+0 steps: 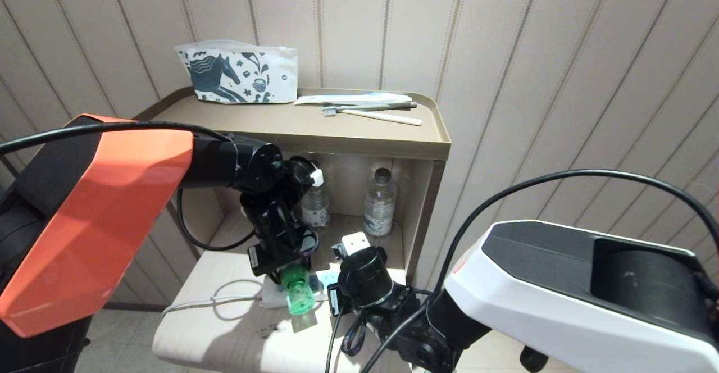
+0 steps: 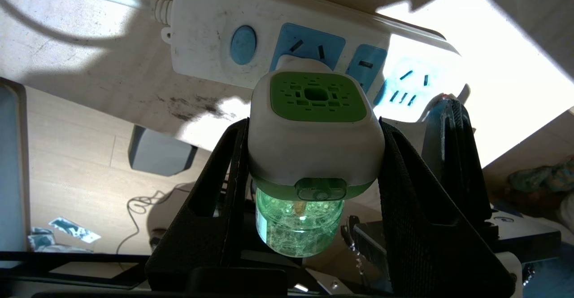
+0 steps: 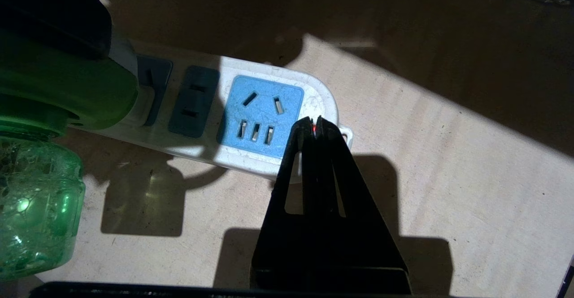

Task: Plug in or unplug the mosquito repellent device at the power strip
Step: Hold the socket with your right hand and unplug it with your left hand

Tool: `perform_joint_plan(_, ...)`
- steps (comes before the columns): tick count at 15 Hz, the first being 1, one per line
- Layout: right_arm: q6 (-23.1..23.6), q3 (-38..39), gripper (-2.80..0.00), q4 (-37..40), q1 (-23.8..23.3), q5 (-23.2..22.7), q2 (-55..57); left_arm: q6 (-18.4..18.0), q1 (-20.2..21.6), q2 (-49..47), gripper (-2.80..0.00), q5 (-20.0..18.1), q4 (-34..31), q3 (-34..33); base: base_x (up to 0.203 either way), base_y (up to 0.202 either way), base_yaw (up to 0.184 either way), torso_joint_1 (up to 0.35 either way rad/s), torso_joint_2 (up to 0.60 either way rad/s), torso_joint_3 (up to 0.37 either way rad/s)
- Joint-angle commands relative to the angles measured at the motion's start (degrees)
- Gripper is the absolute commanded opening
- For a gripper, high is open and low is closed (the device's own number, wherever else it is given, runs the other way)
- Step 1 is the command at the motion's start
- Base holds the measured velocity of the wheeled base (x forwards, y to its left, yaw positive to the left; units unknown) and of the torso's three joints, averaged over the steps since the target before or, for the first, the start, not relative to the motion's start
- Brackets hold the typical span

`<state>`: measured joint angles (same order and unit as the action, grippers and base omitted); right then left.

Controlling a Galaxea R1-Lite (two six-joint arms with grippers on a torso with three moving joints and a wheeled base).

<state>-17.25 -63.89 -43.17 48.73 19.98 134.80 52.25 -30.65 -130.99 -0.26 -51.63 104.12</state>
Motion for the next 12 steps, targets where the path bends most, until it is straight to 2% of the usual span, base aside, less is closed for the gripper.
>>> perform_joint_plan(1,-0.1,-0.2,-2.8,-0.3,0.2,0.1,0.6,0.3,0.0,-0.3,-2.8,0.0,-0.5,0.8,0.0,0.0,0.0,0.0,0.0,0.0)
perform_joint_plan(9,0.3,-0.6,-2.8,-0.1,0.1,0.1,4.1,0.4,-0.1,0.2,-2.8,-0.1,-0.6,2.2,0.0,0.0,0.0,0.0,0.0,0.0)
perform_joint_plan(12,0.2,-0.2,-2.8,-0.2,0.0,0.1,4.1,0.2,-0.1,1.6,-2.8,-0.1,-3.6,6.0,0.0,0.0,0.0,0.0,0.0,0.0)
